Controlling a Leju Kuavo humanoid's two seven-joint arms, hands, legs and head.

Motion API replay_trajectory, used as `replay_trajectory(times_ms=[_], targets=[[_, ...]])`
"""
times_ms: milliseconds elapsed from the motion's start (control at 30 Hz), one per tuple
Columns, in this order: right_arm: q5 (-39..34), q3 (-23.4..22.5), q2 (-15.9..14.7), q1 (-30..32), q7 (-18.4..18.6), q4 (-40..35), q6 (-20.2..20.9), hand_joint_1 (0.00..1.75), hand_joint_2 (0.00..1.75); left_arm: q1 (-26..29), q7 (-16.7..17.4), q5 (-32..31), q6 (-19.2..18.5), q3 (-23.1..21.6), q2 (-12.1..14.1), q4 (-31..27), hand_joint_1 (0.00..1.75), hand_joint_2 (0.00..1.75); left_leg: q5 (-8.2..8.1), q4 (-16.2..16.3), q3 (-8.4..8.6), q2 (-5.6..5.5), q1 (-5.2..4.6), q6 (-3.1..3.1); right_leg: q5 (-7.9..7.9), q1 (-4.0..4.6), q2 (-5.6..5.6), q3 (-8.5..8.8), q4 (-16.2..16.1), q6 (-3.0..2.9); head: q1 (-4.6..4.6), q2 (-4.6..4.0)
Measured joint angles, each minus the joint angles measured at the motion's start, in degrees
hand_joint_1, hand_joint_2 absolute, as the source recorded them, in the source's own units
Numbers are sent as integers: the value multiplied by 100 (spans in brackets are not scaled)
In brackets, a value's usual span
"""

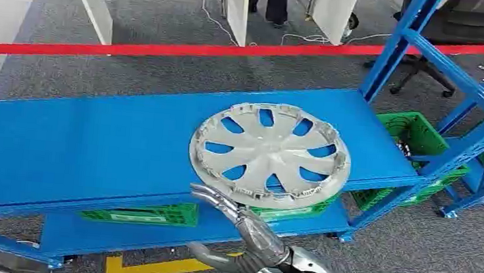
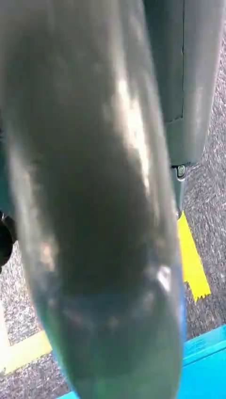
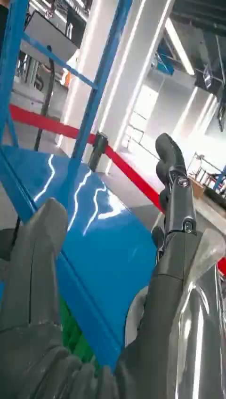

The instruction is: Take the parts from the cabinet and place them on the table.

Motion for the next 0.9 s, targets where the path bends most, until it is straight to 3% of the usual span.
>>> replay_trajectory(times_ms=[67,167,267,333,567,800,900], targets=[[283,4,0,3,0,-20,-280,0,175,5,-92,15,-7,0,0,0,0,0,0,0,0,0,0,0,0,0,0,0,0,0,0,0],[1152,9,0,5,93,-31,-1064,0,175,11,-140,65,-13,0,-4,0,0,0,0,0,0,0,0,0,0,0,0,0,0,0,2,0],[2811,48,0,7,554,-20,-2189,0,175,9,-48,129,-103,0,-11,0,0,0,0,0,0,0,0,0,0,0,0,-1,0,0,0,0],[3733,83,-2,10,879,20,-2621,0,175,3,33,177,-171,0,-11,0,0,0,0,0,0,0,0,0,0,0,1,-1,0,0,0,0],[5928,17,0,71,1535,256,-2728,0,175,-24,328,201,-297,-26,-4,2,0,0,0,0,0,0,0,0,0,0,0,-1,0,0,0,0],[6227,22,0,-13,1731,583,-2734,0,175,-46,358,186,-450,-112,66,4,0,0,0,0,0,0,0,0,0,0,-1,0,0,0,0,0],[6367,70,-4,-94,1987,795,-2734,0,175,-61,437,140,-450,-179,81,4,0,0,0,0,0,0,0,0,0,0,0,0,0,0,-2,0]])
